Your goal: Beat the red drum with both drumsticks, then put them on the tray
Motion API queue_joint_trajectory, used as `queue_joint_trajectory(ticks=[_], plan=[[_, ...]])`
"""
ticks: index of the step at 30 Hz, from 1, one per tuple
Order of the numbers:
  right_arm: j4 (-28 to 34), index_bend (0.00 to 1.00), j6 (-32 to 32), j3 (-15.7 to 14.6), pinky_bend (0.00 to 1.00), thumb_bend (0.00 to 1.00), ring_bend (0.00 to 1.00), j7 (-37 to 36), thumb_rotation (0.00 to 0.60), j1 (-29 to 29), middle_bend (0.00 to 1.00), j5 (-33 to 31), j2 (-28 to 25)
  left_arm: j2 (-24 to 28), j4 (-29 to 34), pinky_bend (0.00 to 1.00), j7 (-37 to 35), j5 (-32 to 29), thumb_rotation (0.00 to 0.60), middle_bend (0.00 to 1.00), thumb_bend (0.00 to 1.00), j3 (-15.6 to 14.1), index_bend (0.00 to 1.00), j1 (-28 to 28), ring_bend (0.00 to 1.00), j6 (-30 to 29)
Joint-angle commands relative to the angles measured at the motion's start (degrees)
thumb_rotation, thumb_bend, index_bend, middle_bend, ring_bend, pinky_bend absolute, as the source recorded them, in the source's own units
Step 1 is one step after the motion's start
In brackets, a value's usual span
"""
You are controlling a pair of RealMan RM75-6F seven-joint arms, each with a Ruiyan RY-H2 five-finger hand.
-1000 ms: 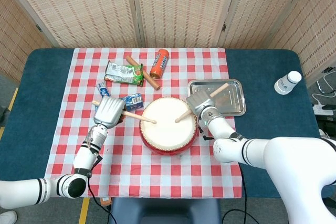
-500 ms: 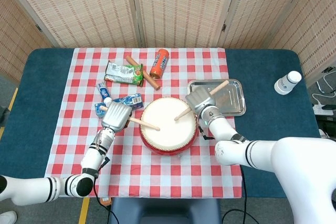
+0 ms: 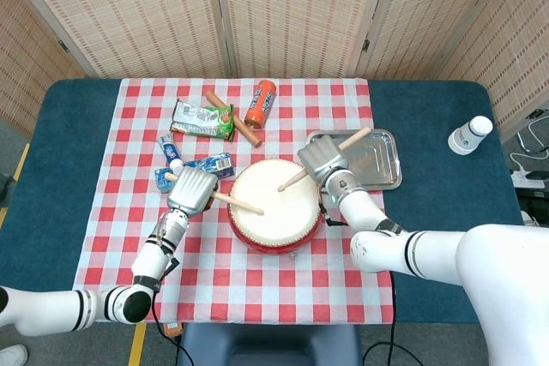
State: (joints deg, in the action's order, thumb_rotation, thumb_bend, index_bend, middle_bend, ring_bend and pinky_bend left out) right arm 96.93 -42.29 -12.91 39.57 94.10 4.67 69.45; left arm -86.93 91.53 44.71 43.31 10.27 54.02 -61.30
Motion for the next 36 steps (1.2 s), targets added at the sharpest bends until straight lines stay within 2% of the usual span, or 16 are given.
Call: queue_joint_trajectory(ticks=[1,5,8,10,12,15,19,24,27,31,36], plan=[[-2.05,1.00,1.02,-1.15,1.00,0.81,1.00,1.91,0.600,-0.09,1.00,-1.69,2.41,-0.97,-0.82,1.00,1.35,-0.92,0.600,1.00,0.81,-0.57,1.00,0.50,1.00,-0.93],[-5.49,1.00,1.71,-3.24,1.00,0.81,1.00,5.88,0.600,0.96,1.00,-5.26,6.56,3.48,3.82,1.00,-2.26,2.53,0.600,1.00,0.81,1.58,1.00,-1.39,1.00,-4.81],[-5.37,1.00,0.88,-1.68,1.00,0.81,1.00,5.37,0.600,1.13,1.00,-5.55,6.36,5.19,5.77,1.00,-3.69,4.15,0.600,1.00,0.81,2.17,1.00,-1.95,1.00,-5.45],[-3.53,1.00,-0.19,1.03,1.00,0.81,1.00,2.74,0.600,0.46,1.00,-3.51,3.78,4.59,5.34,1.00,-3.59,3.87,0.600,1.00,0.81,1.75,1.00,-1.61,1.00,-4.28],[-1.54,1.00,-1.00,2.29,1.00,0.81,1.00,1.50,0.600,-0.14,1.00,-1.48,1.43,3.05,3.77,1.00,-2.92,2.69,0.600,1.00,0.81,1.09,1.00,-0.92,1.00,-2.54],[0.56,1.00,-1.61,2.34,1.00,0.81,1.00,2.00,0.600,-0.40,1.00,-0.46,-0.43,-0.42,-0.22,1.00,-1.10,0.05,0.600,1.00,0.81,-0.30,1.00,0.34,1.00,0.20],[-0.42,1.00,-1.10,1.36,1.00,0.81,1.00,3.77,0.600,-0.73,1.00,-1.73,1.31,-2.47,-3.19,1.00,0.75,-1.62,0.600,1.00,0.81,-1.23,1.00,0.81,1.00,0.34],[-4.68,1.00,0.68,-0.60,1.00,0.81,1.00,6.90,0.600,-0.70,1.00,-4.14,5.94,2.20,1.53,1.00,-3.86,2.12,0.600,1.00,0.81,1.04,1.00,-1.67,1.00,-4.08],[-5.44,1.00,0.28,-0.01,1.00,0.82,1.00,6.89,0.600,-0.83,1.00,-4.44,6.61,5.23,4.65,1.00,-6.18,4.88,0.600,1.00,0.81,1.80,1.00,-2.93,1.00,-5.63],[-3.25,1.00,-0.95,2.85,1.00,0.82,1.00,2.58,0.600,-2.98,1.00,-1.62,2.74,7.52,6.74,1.00,-10.15,6.88,0.600,1.00,0.81,2.35,1.00,-4.87,1.00,-6.58],[-2.22,1.00,2.32,5.10,1.00,0.81,1.00,-5.50,0.600,-8.90,1.00,2.92,-3.31,10.51,7.09,1.00,-16.88,8.39,0.600,1.00,0.81,2.66,1.00,-7.75,1.00,-5.88]])
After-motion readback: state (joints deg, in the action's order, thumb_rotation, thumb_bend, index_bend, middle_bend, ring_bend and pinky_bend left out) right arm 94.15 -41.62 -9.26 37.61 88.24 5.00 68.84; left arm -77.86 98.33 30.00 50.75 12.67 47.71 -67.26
